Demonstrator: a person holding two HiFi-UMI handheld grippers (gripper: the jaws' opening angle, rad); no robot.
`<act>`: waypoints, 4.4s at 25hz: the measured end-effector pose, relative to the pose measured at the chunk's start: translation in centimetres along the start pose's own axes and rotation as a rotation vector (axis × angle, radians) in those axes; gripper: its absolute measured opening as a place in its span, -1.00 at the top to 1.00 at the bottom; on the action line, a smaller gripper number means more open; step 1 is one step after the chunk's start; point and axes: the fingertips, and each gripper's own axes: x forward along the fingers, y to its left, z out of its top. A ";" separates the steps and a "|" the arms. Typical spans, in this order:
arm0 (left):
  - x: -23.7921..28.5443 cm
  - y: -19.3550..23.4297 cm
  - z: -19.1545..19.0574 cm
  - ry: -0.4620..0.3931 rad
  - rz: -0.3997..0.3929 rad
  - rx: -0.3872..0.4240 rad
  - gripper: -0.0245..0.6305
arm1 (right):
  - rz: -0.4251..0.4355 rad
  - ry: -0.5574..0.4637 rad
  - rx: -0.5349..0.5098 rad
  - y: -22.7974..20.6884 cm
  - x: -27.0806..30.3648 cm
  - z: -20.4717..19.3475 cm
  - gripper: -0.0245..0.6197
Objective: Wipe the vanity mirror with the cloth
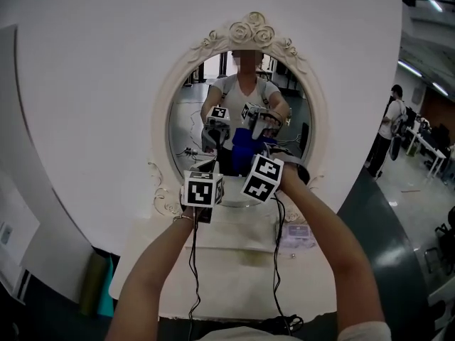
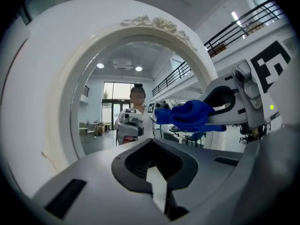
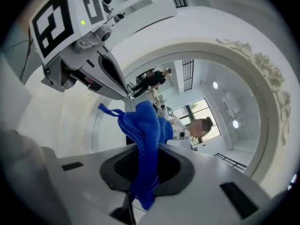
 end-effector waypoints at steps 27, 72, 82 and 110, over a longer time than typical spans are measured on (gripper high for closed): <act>-0.3 -4.8 24.5 -0.285 -0.052 0.158 0.90 | -0.503 0.032 -0.270 -22.1 -9.7 1.5 0.71; 5.0 -9.1 4.1 0.003 -0.132 0.071 0.90 | -0.300 0.096 -0.086 -7.2 -2.6 -8.5 0.71; 5.1 -8.7 -2.5 0.091 -0.135 -0.039 0.90 | -0.205 0.088 0.016 -1.5 -0.3 -10.0 0.71; 3.7 -6.5 -17.7 0.309 -0.115 -0.086 0.90 | 0.066 0.067 0.136 14.4 7.0 -8.0 0.71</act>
